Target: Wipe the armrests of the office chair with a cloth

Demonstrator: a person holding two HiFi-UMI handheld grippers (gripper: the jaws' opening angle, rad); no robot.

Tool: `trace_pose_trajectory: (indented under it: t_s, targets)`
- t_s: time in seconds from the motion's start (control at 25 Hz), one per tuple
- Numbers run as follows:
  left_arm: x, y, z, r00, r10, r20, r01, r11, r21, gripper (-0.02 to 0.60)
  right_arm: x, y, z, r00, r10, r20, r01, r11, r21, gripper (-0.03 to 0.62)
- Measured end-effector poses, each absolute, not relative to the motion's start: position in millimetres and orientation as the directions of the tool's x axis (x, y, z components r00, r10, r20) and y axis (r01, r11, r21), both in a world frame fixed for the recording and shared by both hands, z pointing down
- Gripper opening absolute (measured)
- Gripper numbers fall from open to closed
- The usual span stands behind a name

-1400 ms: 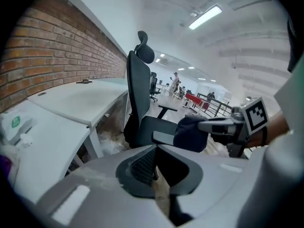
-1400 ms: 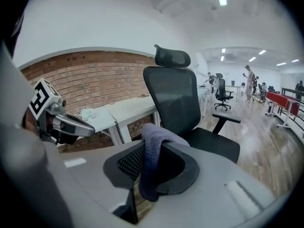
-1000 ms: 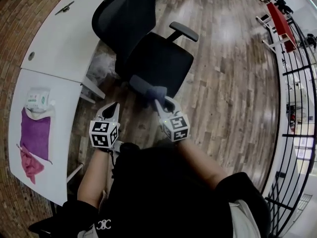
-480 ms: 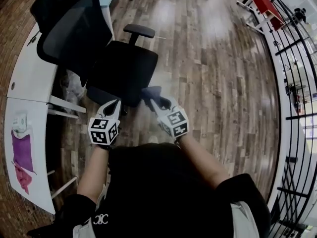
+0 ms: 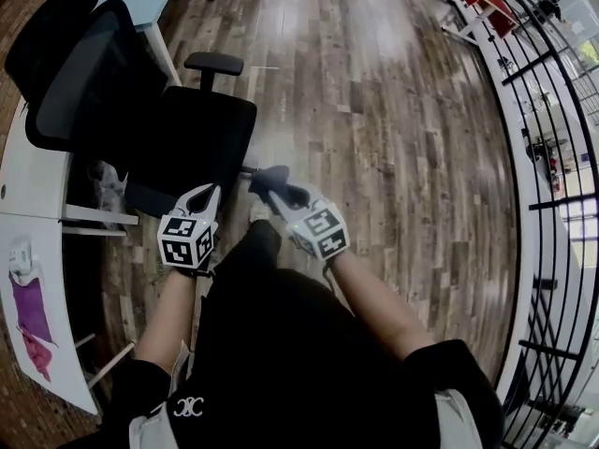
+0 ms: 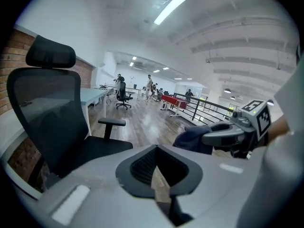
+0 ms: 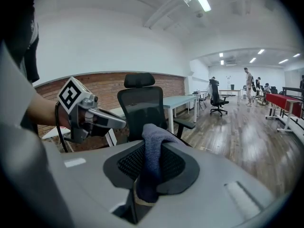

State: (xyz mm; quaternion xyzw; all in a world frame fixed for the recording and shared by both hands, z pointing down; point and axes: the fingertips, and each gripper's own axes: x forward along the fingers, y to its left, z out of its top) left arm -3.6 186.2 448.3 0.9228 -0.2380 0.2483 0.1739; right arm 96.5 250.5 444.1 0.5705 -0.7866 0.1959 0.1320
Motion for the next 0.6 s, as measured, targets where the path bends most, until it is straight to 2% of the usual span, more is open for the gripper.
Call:
trace_pose_trajectory:
  t_s: [0.24,0.6]
  targets:
    - [57.6,126.3,449.2,0.75,-0.391,0.534,-0.569,-0.792,0.22,0.006,151.6,198.0,437.9,-0.351,-0.812,0.467,-0.935,0.331,-0.126,0.071]
    - [171.2,13.5,467.9,0.731,-0.494,0.47,-0.646,-0.722,0.247,0.006,281.8,101.0,449.8,-0.389,-0.773,0.501,-0.911,0.405,-0.082,0.072]
